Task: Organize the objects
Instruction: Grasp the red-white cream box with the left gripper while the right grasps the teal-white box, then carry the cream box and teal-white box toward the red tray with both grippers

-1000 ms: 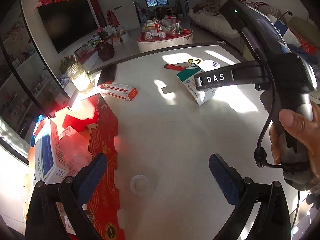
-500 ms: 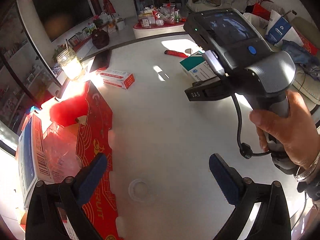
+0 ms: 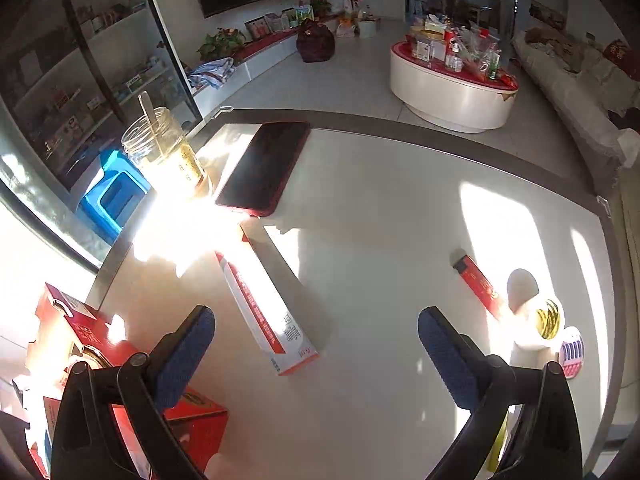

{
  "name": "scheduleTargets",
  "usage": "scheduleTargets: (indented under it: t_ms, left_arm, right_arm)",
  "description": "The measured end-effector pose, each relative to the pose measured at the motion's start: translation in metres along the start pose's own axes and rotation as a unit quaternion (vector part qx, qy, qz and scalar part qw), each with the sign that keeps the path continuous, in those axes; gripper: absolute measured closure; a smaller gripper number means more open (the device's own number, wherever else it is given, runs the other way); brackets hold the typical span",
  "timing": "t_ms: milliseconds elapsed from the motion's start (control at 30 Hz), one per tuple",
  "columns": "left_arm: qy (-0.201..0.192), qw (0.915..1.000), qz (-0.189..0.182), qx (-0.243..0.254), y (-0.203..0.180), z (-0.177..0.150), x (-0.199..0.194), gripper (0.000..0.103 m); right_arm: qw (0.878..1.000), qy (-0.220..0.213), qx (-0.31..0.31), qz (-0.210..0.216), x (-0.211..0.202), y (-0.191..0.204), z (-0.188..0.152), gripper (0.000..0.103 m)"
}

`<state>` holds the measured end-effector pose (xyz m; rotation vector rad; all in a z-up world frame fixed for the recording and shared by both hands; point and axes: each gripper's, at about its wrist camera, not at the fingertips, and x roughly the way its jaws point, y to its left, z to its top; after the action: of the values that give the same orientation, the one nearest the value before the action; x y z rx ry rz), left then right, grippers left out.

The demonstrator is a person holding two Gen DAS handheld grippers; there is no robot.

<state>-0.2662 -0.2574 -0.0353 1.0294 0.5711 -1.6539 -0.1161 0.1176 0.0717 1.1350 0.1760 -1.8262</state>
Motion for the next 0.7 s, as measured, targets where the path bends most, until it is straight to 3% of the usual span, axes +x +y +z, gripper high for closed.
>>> scheduleTargets:
  t_ms: [67,167,267,300,367,433,467,500,700]
  left_arm:
    - [0.026,0.9992,0.019,-0.023,0.005,0.011,0.024,0.000]
    - [0.084,0.9932,0.019,-0.079,0.021,0.013,0.060,0.001]
    - [0.145,0.9800,0.010,-0.135,0.037,0.004,0.088,0.010]
    - [0.152,0.9756,0.000,-0.158,0.043,0.001,0.094,0.008]
    - [0.147,0.9735,0.002,-0.175,0.051,0.000,0.096,0.008]
    - [0.138,0.9764,-0.001,-0.166,0.053,0.001,0.096,0.015]
    - [0.127,0.9791,-0.003,-0.159,0.053,0.002,0.092,0.034]
    - [0.117,0.9814,-0.006,-0.152,0.053,0.002,0.089,0.066]
    - [0.091,0.9859,-0.077,-0.117,0.052,-0.019,0.073,0.068]
  right_arm:
    - [1.000,-0.008,0.009,0.008,-0.011,-0.007,-0.004,0.040]
    - [0.999,-0.011,0.024,0.021,-0.016,-0.016,-0.007,0.040]
    - [0.999,-0.011,0.030,0.033,-0.017,-0.019,-0.007,0.040]
    - [0.999,-0.012,0.028,0.034,-0.018,-0.018,-0.007,0.040]
    - [0.999,-0.014,0.027,0.041,-0.019,-0.016,-0.008,0.039]
    - [0.998,-0.014,0.025,0.047,-0.019,-0.012,-0.008,0.039]
    - [0.998,-0.014,0.024,0.049,-0.019,-0.011,-0.008,0.039]
    - [0.998,-0.016,0.023,0.050,-0.019,-0.009,-0.008,0.039]
    - [0.997,-0.026,0.036,0.058,-0.020,-0.005,-0.007,0.040]
